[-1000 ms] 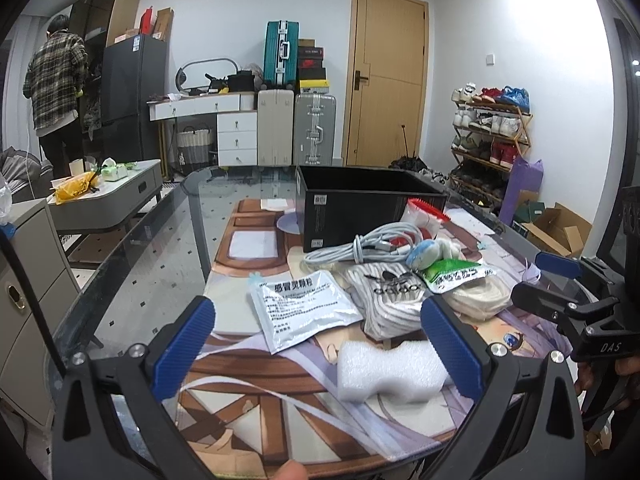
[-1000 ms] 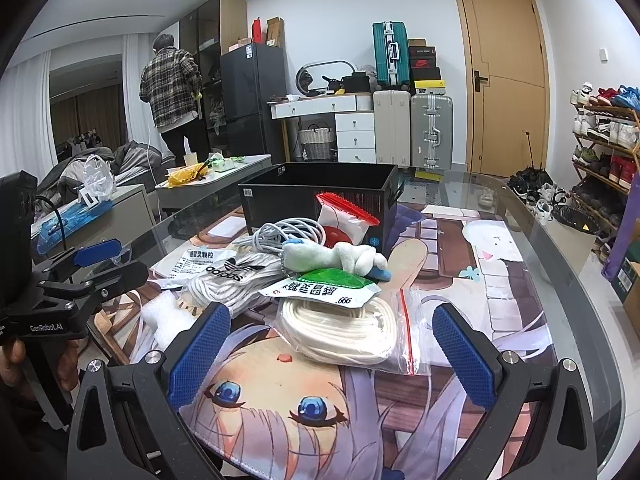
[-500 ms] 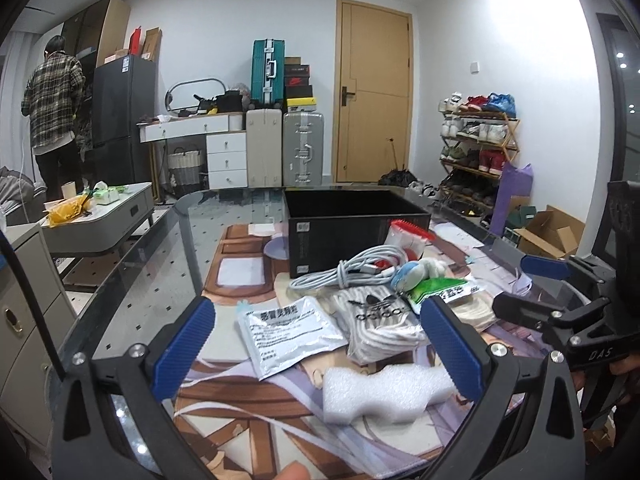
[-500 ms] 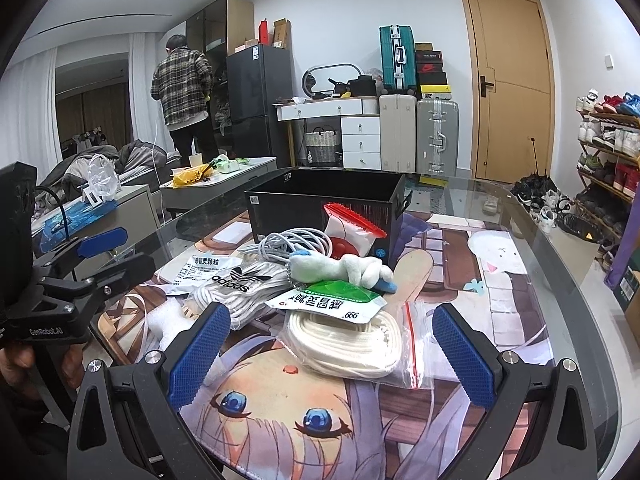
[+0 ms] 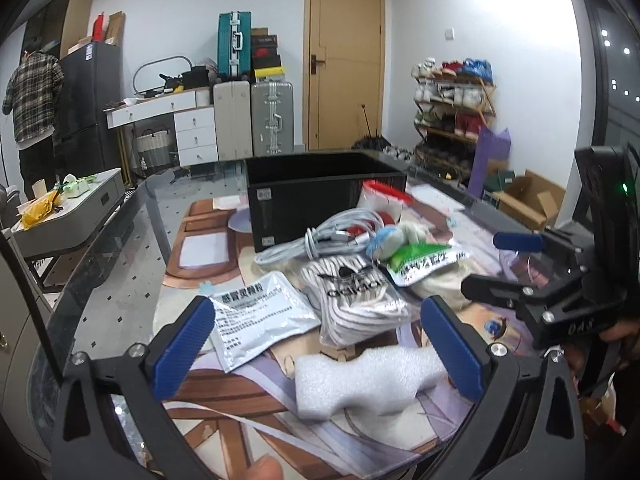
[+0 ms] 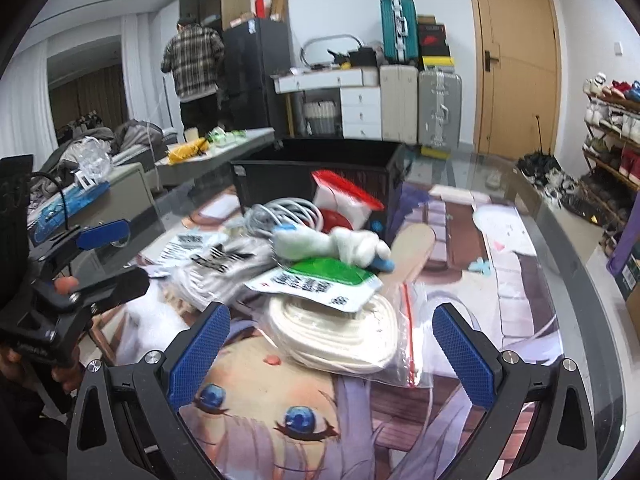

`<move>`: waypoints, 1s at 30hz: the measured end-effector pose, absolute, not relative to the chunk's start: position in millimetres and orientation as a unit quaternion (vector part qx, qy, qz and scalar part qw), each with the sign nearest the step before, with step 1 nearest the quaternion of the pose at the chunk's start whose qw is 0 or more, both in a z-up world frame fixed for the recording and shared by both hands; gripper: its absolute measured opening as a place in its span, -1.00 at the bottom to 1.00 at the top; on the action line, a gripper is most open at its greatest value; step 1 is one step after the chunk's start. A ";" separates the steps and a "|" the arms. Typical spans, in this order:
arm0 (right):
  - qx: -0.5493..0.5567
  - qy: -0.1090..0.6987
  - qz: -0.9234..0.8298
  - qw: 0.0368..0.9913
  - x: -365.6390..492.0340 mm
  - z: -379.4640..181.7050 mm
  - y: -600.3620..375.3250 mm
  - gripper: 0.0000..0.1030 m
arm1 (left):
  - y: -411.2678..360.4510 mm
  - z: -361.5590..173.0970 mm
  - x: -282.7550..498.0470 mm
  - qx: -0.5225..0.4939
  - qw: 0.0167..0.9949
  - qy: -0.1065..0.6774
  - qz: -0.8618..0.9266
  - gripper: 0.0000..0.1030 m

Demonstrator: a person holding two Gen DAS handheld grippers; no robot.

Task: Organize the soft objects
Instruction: 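Grasp the white foam block with the left gripper while the right gripper grasps the bagged white rope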

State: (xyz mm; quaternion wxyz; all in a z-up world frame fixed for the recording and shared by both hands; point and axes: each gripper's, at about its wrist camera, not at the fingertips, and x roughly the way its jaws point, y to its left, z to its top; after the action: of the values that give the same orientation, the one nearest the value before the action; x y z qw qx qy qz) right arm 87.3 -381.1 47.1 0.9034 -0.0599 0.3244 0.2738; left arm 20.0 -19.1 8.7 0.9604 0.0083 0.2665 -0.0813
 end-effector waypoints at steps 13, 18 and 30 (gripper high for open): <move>-0.089 0.389 0.278 0.874 112.1 30.7 -366.8 0.99 | -19.9 -2.6 27.0 -0.012 0.941 0.313 -0.131 1.00; -0.109 0.402 0.274 0.867 116.1 31.0 -357.5 0.99 | -28.1 -3.4 24.7 0.005 0.934 0.323 -0.151 1.00; -0.109 0.427 0.260 0.859 131.7 23.5 -355.5 0.99 | -51.1 -17.4 26.8 0.062 0.922 0.351 -0.150 1.00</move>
State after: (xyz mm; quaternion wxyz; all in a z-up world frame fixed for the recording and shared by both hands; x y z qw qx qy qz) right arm 131.7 -355.5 23.5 0.8592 -0.1086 0.4268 0.2603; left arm 26.8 -51.1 -17.4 0.9224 0.0622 0.3506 -0.1498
